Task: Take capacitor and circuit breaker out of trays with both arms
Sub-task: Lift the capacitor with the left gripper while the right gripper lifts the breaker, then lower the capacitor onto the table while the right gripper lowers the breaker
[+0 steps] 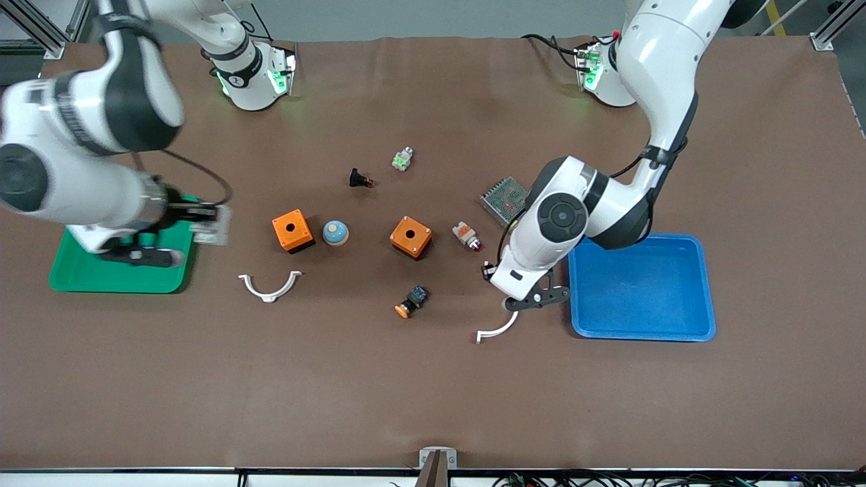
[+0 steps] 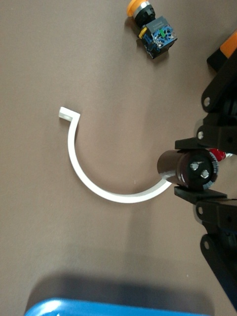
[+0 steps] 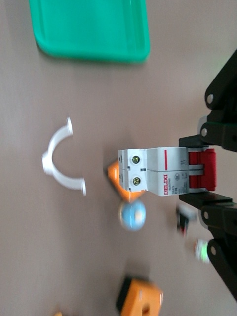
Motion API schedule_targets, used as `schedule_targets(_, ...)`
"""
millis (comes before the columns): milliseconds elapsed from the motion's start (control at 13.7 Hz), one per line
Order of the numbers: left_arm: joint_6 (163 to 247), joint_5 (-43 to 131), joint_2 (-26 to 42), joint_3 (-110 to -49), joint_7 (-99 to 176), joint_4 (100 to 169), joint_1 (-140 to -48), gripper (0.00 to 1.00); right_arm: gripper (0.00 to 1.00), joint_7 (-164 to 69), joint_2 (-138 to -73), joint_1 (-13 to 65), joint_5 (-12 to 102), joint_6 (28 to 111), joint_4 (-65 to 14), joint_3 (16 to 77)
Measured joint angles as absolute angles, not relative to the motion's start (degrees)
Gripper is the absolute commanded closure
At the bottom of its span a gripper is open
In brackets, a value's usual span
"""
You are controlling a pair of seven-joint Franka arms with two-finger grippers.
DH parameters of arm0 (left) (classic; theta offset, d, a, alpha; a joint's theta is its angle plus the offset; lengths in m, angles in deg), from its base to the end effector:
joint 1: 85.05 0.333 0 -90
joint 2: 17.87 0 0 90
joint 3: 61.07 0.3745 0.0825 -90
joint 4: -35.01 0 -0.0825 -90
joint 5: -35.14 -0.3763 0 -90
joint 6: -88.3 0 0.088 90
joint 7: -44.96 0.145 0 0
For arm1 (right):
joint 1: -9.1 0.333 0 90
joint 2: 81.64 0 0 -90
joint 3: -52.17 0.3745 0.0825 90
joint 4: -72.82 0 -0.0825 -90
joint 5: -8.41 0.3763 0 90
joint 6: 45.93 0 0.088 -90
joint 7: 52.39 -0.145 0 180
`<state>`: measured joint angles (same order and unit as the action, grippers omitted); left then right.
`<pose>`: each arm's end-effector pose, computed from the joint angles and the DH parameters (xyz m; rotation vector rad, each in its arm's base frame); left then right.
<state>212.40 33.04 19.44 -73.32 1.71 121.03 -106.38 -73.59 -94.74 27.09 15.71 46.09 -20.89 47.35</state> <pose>0.6353 -0.3845 0.3074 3.0329 0.2936 -0.0594 0.5768 0.1578 0.4877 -3.0756 0.2488 0.4301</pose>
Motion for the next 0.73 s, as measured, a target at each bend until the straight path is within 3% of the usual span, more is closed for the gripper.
schedule_targets(437,214.54,33.04,23.33,-72.97,0.68,120.22,-109.37,0.96,0.84,-82.43,-104.6,36.7,17.57,62.21,-20.91,47.27)
schedule_targets(728,218.29,30.23,26.46,-72.69,0.6,120.17,-110.56,0.93,0.83,-82.45,-109.1,38.75,18.28,67.01,-20.84,47.22)
